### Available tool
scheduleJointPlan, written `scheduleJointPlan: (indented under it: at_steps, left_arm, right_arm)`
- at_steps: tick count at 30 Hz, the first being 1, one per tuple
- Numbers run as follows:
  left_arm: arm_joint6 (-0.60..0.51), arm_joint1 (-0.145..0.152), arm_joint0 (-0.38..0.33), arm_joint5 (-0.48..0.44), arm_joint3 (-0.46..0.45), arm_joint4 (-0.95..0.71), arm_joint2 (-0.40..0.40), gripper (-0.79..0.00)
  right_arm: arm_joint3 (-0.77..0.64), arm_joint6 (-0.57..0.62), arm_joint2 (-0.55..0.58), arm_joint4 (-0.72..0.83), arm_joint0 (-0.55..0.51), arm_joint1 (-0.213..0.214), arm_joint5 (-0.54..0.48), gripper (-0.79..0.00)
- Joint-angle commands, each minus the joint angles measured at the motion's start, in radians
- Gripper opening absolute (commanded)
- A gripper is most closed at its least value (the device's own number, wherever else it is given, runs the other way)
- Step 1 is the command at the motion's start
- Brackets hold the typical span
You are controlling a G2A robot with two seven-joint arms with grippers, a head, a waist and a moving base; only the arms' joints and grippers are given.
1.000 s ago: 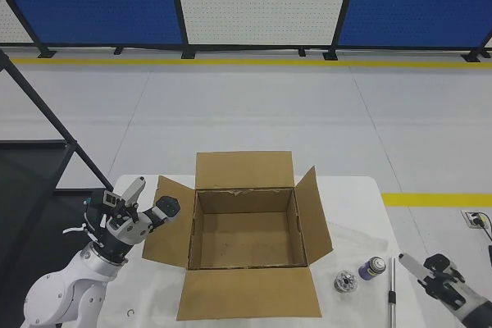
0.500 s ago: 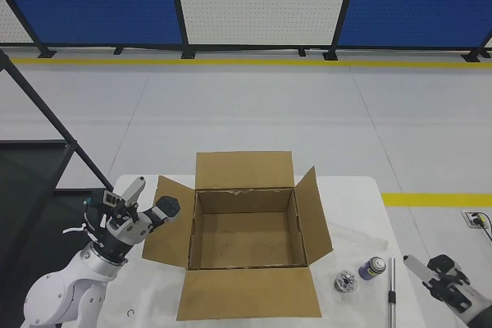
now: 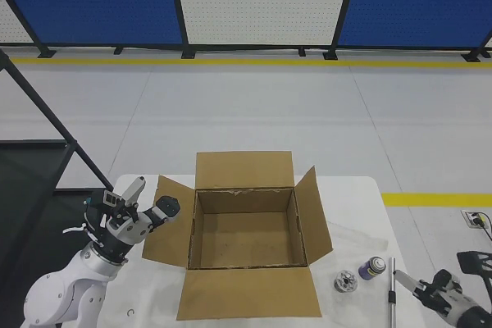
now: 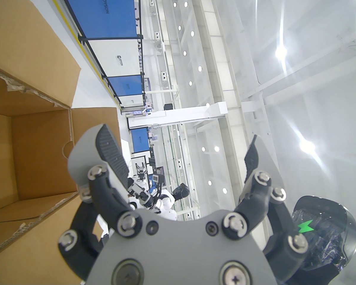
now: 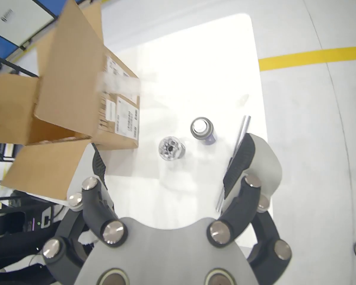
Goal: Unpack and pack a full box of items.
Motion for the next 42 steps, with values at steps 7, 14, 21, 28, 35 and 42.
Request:
scheduleJointPlan:
  at_steps: [7, 14, 21, 28, 35, 42]
  left_arm:
    - [0.000, 0.000, 0.000, 0.000, 0.000, 0.000, 0.000, 0.000]
    - [0.000, 0.000, 0.000, 0.000, 0.000, 0.000, 0.000, 0.000]
    - [0.000, 0.000, 0.000, 0.000, 0.000, 0.000, 0.000, 0.000]
    - [0.000, 0.000, 0.000, 0.000, 0.000, 0.000, 0.000, 0.000]
    - [0.000, 0.000, 0.000, 0.000, 0.000, 0.000, 0.000, 0.000]
    - [0.000, 0.000, 0.000, 0.000, 0.000, 0.000, 0.000, 0.000]
  right_arm:
    - [0.147, 0.159, -0.081, -0.184, 0.106, 0.030, -0.027, 0.000]
    - [0.315, 0.191, -0.168, -0.280, 0.189, 0.045, -0.031, 0.000]
    - [0.366, 0.199, -0.212, -0.358, 0.220, 0.051, -0.033, 0.000]
    - [0.366, 0.199, -0.212, -0.358, 0.220, 0.051, -0.033, 0.000]
    - [0.359, 0.157, -0.263, -0.417, 0.198, 0.051, -0.007, 0.000]
    - [0.409, 0.179, -0.315, -0.462, 0.243, 0.053, 0.036, 0.000]
